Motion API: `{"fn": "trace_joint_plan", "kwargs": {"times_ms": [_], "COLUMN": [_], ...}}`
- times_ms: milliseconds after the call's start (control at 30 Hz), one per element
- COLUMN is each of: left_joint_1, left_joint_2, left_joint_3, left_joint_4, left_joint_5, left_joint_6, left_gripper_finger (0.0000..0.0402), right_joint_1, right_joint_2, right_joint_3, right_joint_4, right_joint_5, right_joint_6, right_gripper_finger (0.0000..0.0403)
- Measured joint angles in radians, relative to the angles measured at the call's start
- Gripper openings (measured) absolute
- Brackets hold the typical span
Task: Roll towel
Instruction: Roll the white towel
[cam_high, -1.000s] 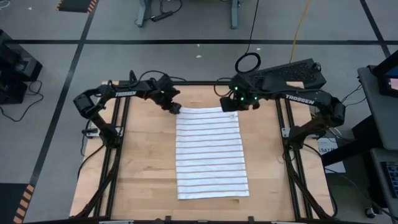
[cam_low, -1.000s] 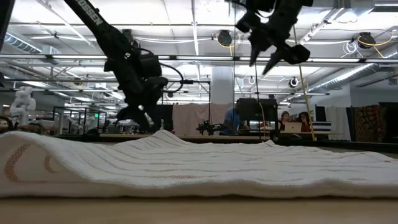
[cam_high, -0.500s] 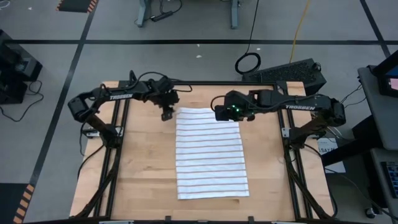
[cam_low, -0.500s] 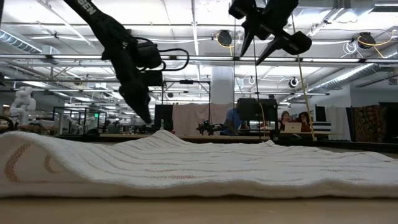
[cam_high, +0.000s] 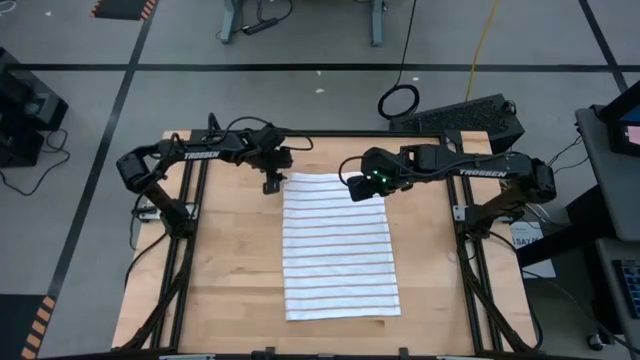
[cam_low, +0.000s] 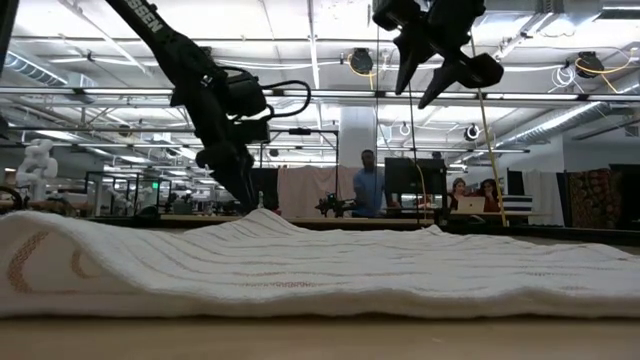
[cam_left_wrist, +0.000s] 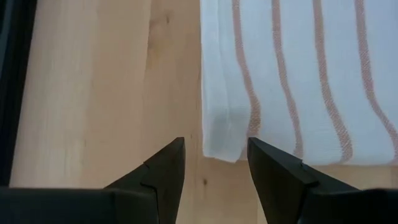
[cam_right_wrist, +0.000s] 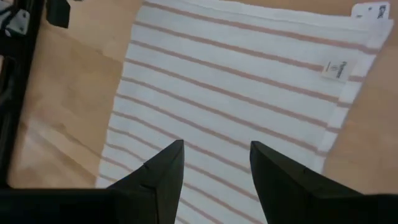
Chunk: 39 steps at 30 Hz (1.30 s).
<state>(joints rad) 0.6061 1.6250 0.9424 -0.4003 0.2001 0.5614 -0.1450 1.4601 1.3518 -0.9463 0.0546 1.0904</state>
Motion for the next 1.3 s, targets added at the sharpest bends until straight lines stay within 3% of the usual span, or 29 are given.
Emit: {"fn": "trace_joint_plan", "kwargs": {"times_ms": [233, 567, 833, 967, 1133, 1300], "left_joint_1": [-0.012, -0.024, 0.002, 0.021, 0.035, 0.049], "left_joint_2": [0.054, 0.067, 0.062, 0.042, 0.026, -0.001], "left_joint_3": [0.000, -0.001, 0.007, 0.016, 0.016, 0.016], "left_joint_4": [-0.013, 0.114, 0.027, -0.015, -0.118, -0.218], "left_joint_5": [-0.011, -0.165, -0.297, -0.256, -0.117, 0.028], "left_joint_6": [-0.004, -0.004, -0.087, -0.161, -0.133, -0.215], "left_gripper_finger": [0.0179, 0.0179, 0.0179, 0.0179, 0.0179, 0.0179], "right_joint_1": [-0.026, -0.026, -0.026, -0.026, -0.026, -0.026], "right_joint_2": [0.000, 0.000, 0.000, 0.000, 0.000, 0.000], "right_joint_3": [0.000, 0.000, 0.000, 0.000, 0.000, 0.000], "right_joint_4": [-0.027, -0.035, -0.044, -0.044, -0.044, -0.053], "right_joint_5": [-0.001, -0.004, -0.007, -0.006, -0.003, -0.003], "right_joint_6": [-0.053, -0.067, -0.082, -0.082, -0.090, -0.090], "right_gripper_finger": [0.0173, 0.0173, 0.0173, 0.0173, 0.0173, 0.0173]}}
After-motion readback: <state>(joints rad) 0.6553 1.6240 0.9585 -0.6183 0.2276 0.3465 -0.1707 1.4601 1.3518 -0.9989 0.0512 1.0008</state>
